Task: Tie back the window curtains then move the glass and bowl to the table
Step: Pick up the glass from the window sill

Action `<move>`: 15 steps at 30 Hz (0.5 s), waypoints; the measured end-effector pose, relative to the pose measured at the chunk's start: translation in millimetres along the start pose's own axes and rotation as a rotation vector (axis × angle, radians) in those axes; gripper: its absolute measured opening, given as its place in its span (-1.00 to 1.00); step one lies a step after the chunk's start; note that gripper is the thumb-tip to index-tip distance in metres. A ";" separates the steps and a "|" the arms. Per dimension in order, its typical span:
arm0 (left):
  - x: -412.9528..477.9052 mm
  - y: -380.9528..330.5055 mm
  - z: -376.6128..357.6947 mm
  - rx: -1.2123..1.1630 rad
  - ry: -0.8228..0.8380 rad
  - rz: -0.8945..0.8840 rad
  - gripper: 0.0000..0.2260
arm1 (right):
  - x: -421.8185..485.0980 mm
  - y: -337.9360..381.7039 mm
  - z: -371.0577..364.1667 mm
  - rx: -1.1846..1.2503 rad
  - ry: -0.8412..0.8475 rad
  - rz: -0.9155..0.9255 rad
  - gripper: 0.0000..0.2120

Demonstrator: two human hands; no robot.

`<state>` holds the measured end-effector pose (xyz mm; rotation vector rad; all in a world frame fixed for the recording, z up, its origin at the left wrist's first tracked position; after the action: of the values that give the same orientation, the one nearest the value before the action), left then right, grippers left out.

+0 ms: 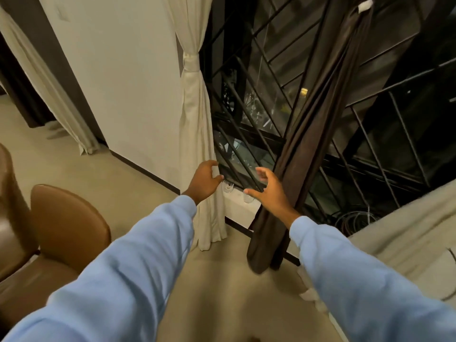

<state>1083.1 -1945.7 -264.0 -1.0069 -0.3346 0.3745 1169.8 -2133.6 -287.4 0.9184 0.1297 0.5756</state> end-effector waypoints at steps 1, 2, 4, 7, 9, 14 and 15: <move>16.5 7.2 -9.7 -0.002 -0.003 0.017 -0.58 | 18.0 -14.2 -6.4 0.008 0.014 -0.012 -0.30; 28.3 16.3 -18.3 -0.013 -0.006 0.045 -0.58 | 31.4 -28.7 -12.6 0.015 0.025 -0.030 -0.29; 41.1 31.2 -31.1 -0.017 0.002 0.088 -0.58 | 46.7 -48.3 -22.8 0.022 0.033 -0.069 -0.28; 72.1 60.6 -56.5 0.001 0.032 0.155 -0.58 | 81.3 -78.8 -41.2 0.029 0.080 -0.123 -0.25; 90.6 79.7 -73.8 0.021 0.051 0.215 -0.58 | 102.4 -95.1 -55.0 0.025 0.123 -0.173 -0.25; 141.6 129.3 -122.0 -0.017 0.140 0.302 -0.58 | 153.4 -136.8 -96.0 0.044 0.134 -0.304 -0.26; 158.4 142.4 -129.3 -0.021 0.152 0.319 -0.58 | 166.9 -144.5 -106.0 0.046 0.130 -0.322 -0.28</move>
<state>1259.0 -1902.7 -435.2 -1.1049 -0.0388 0.5796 1333.7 -2038.7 -442.6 0.8819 0.4014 0.3330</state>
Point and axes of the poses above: each hand's wrist, its own x-axis towards the middle knuckle, its own z-axis out of the back of the hand, y = z × x, the point moved 9 cm from there along x, towards the middle knuckle, and after that the axes turned 9 degrees about -x, right-handed, at the moved point
